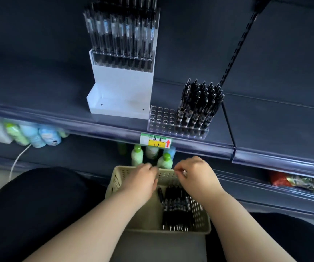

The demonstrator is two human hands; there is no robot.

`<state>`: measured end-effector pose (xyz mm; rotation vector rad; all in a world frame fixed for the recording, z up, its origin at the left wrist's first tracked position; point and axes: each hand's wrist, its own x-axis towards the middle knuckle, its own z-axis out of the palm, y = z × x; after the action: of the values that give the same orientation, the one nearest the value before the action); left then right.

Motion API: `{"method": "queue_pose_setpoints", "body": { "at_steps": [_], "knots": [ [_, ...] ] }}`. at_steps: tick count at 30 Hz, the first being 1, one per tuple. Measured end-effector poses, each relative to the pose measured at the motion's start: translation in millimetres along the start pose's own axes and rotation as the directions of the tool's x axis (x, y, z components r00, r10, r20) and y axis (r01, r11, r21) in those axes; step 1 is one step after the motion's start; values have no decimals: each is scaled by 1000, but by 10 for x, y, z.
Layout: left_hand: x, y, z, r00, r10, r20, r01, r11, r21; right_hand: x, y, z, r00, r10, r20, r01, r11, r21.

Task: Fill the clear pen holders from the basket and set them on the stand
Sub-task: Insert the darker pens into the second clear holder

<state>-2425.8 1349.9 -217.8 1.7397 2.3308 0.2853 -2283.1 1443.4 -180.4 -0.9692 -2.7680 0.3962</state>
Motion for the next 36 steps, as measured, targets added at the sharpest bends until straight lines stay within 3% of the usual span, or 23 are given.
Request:
{"method": "queue_pose_setpoints", "body": {
  "at_steps": [2, 5, 7, 10, 15, 21, 25, 28, 33, 36],
  "knots": [
    [-87, -66, 173, 976, -103, 191, 99, 995, 31, -61, -36, 147, 994, 67, 86, -69, 997, 19],
    [-150, -195, 411, 874, -297, 385, 336, 941, -38, -108, -89, 350, 958, 164, 233, -171, 985, 11],
    [-164, -278, 546, 806, -380, 453, 477, 871, -119, -115, -106, 500, 919, 217, 329, -225, 974, -17],
    [-155, -354, 660, 759, -447, 474, 557, 822, -117, -81, -96, 729, 859, 283, 426, -291, 955, -47],
    [-22, -372, 808, 757, -465, 459, 588, 791, -169, 78, -33, 1086, 799, 359, 482, -347, 930, -117],
    [142, -365, 993, 729, -563, 389, 640, 763, -96, 214, 8, 1466, 755, 440, 486, -387, 898, -211],
    [233, -408, 1130, 808, -461, 367, 451, 885, 117, 273, 14, 1606, 756, 495, 429, -388, 866, -316],
    [270, -393, 1201, 812, -428, 396, 372, 903, 214, 306, 29, 1660, 739, 521, 426, -392, 848, -356],
    [281, -395, 1223, 803, -425, 417, 393, 904, 165, 362, -15, 1701, 709, 538, 455, -440, 843, -310],
    [242, -378, 1195, 842, -411, 350, 402, 910, 101, 362, -58, 1659, 745, 522, 415, -465, 853, -236]
  ]
}}
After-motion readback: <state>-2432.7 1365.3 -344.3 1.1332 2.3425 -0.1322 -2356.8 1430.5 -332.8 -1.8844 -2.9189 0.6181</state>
